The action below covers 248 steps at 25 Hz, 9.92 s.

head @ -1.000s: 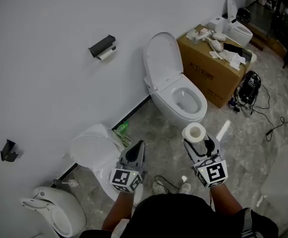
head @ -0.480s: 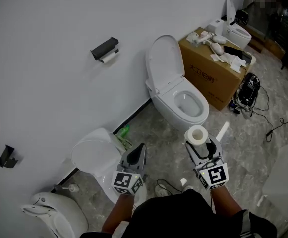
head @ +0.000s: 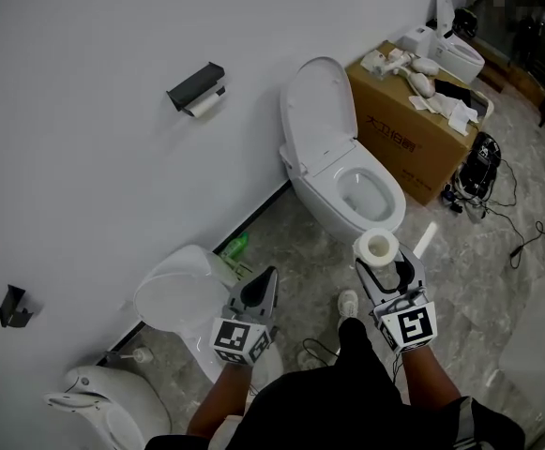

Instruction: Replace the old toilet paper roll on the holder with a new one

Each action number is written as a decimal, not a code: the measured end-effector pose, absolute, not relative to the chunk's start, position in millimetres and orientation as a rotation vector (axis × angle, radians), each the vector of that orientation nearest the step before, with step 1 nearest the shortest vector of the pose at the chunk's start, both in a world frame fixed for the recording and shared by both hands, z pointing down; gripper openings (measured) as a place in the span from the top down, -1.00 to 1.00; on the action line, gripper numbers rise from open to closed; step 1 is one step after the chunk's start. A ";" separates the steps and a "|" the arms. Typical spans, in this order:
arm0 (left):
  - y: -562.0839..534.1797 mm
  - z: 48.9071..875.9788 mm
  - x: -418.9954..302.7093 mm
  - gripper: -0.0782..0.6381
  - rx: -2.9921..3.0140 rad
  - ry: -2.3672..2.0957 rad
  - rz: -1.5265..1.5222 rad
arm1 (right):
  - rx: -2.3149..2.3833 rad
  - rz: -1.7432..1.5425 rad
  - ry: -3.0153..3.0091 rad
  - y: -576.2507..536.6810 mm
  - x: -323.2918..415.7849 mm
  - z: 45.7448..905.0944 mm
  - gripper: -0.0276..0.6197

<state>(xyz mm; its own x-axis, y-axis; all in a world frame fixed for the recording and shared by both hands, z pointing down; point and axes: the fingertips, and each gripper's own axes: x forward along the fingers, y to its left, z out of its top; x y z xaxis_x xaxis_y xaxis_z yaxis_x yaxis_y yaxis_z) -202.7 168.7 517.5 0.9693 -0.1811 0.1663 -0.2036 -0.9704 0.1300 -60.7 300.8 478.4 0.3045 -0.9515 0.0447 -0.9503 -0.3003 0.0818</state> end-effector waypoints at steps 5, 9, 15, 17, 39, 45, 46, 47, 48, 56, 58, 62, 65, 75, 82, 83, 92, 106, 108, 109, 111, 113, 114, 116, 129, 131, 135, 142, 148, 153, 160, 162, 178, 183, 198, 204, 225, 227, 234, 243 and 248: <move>139.3 519.3 -161.6 0.78 2.983 -0.335 0.268 | 2.429 -0.014 -1.838 266.4 -6.0 479.1 0.07; 110.3 517.9 -122.1 0.78 2.971 -0.421 0.281 | 2.407 -0.001 -1.891 237.1 42.0 478.6 0.07; 87.9 521.4 -68.9 0.78 2.973 -0.490 0.396 | 2.279 -0.026 -2.022 192.6 90.5 476.9 0.07; 78.9 521.8 -55.7 0.78 2.965 -0.551 0.416 | 2.221 -0.073 -2.044 181.0 107.8 475.4 0.07; -59.4 521.6 -35.8 0.78 2.952 -0.824 0.364 | 2.136 -0.008 -2.258 16.0 154.7 476.3 0.07; -122.8 508.7 -42.8 0.78 3.030 -0.872 0.393 | 2.137 -0.017 -2.261 -47.5 150.0 468.2 0.07; -132.6 505.4 -42.1 0.78 3.055 -0.879 0.410 | 2.131 -0.019 -2.254 -58.3 148.9 468.2 0.07; -141.7 502.5 -41.3 0.78 3.076 -0.883 0.424 | 2.124 -0.027 -2.248 -68.7 147.7 467.9 0.07; -149.8 501.2 -41.1 0.78 3.089 -0.884 0.436 | 2.123 -0.036 -2.246 -78.7 146.6 466.8 0.07; -183.4 501.8 -38.8 0.78 3.169 -0.828 0.443 | 2.167 0.055 -2.255 -137.8 136.2 463.6 0.07; -188.4 499.8 -37.7 0.78 3.198 -0.805 0.446 | 2.161 0.052 -2.254 -149.4 132.3 463.7 0.07; -195.1 496.5 -32.7 0.78 3.236 -0.771 0.453 | 2.130 0.039 -2.264 -164.6 127.7 463.7 0.07; -206.7 492.6 -31.7 0.78 3.179 -0.794 0.377 | 2.102 0.010 -2.265 -174.2 129.0 463.1 0.07; -251.8 492.5 -35.5 0.78 3.052 -1.212 0.503 | 1.992 0.053 -2.416 -208.3 134.7 455.4 0.07; -264.3 492.1 -10.3 0.58 3.143 -1.399 0.781 | 1.892 0.101 -2.523 -218.7 139.3 458.9 0.07; -266.7 492.6 -5.8 0.49 3.151 -1.407 0.832 | 1.884 0.117 -2.541 -219.6 141.0 458.8 0.07; -294.2 512.6 23.4 0.22 3.200 -1.503 1.591 | 1.864 0.217 -2.635 -221.1 161.3 454.1 0.07; -322.9 529.6 29.9 0.12 2.937 -1.664 2.162 | 1.728 0.171 -2.700 -206.6 157.3 456.2 0.07; -324.3 531.0 30.6 0.12 2.927 -1.678 2.184 | 1.708 0.130 -2.698 -204.5 153.8 452.4 0.07; -325.9 531.0 30.3 0.12 2.918 -1.693 2.206 | 1.698 0.110 -2.698 -204.3 151.7 450.4 0.07; -330.5 530.9 28.8 0.14 2.888 -1.736 2.285 | 1.684 0.080 -2.700 -205.1 149.1 447.8 0.07; -333.6 529.3 26.2 0.28 2.838 -1.766 2.407 | 1.675 0.067 -2.703 -205.6 148.4 446.6 0.07; -334.2 528.4 26.2 0.29 2.832 -1.775 2.424 | 1.672 0.064 -2.704 -205.5 148.4 445.9 0.07; -334.5 527.6 28.7 0.30 2.856 -1.787 2.374 | 1.667 0.064 -2.705 -205.0 149.2 445.9 0.07; -333.3 521.6 60.0 0.30 2.930 -1.855 2.312 | 1.663 0.036 -2.675 -207.2 170.1 441.7 0.07; -332.4 522.9 70.5 0.30 2.944 -1.821 2.353 | 1.676 0.036 -2.659 -207.5 178.1 444.5 0.07; -333.3 525.5 90.7 0.30 2.951 -1.790 2.418 | 1.701 0.009 -2.627 -206.5 191.3 442.0 0.07; -333.0 522.5 131.6 0.30 3.036 -1.769 2.392 | 1.756 -0.037 -2.596 -205.9 217.4 431.4 0.07; -332.0 524.3 155.0 0.30 3.107 -1.731 2.349 | 1.788 -0.026 -2.554 -204.3 233.8 433.3 0.07; -328.1 528.7 171.5 0.30 3.157 -1.676 2.243 | 1.818 -0.016 -2.527 -199.7 247.0 436.9 0.07; -322.8 511.0 186.5 0.30 3.188 -1.730 1.731 | 1.865 0.026 -2.453 -202.5 262.8 452.3 0.07; -319.3 503.4 190.6 0.30 3.204 -1.710 1.560 | 1.895 0.025 -2.428 -204.6 269.4 454.2 0.07; -273.0 396.5 159.9 0.30 3.138 -1.543 0.385 | 1.960 -0.083 -2.348 -221.0 268.5 448.5 0.07; -269.8 377.1 119.3 0.30 3.047 -1.522 0.212 | 1.951 -0.151 -2.372 -228.1 243.0 437.4 0.07; -256.9 378.3 -3.9 0.30 2.848 -1.600 -0.039 | 1.856 -0.175 -2.472 -236.7 167.3 429.0 0.07; -253.2 388.3 -30.2 0.30 2.783 -1.566 -0.088 | 1.824 -0.182 -2.495 -238.1 145.7 424.6 0.07; -247.1 410.5 -72.3 0.30 2.728 -1.592 -0.054 | 1.960 -0.004 -2.595 -261.8 144.5 419.7 0.07; -245.4 410.8 -73.0 0.30 2.729 -1.591 -0.051 | 2.001 0.055 -2.614 -263.1 148.9 419.7 0.07; -240.1 413.5 -74.0 0.30 2.740 -1.586 -0.049 | 2.173 0.521 -2.728 -277.6 169.6 430.1 0.07; -237.4 424.3 -84.9 0.30 2.705 -1.617 -0.018 | 2.390 1.420 -2.685 -305.6 205.4 471.5 0.07; -236.8 429.8 -85.7 0.30 2.700 -1.613 0.000 | 2.435 1.922 -2.596 -318.0 209.5 498.6 0.07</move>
<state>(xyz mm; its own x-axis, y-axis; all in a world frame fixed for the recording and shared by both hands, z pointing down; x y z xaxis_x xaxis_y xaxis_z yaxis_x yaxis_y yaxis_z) -85.7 -236.8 429.8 0.4736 -0.8807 -0.0020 -0.8807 -0.4736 -0.0029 209.5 -318.0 498.6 -0.0324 -0.9986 -0.0407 -0.2524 0.0476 -0.9665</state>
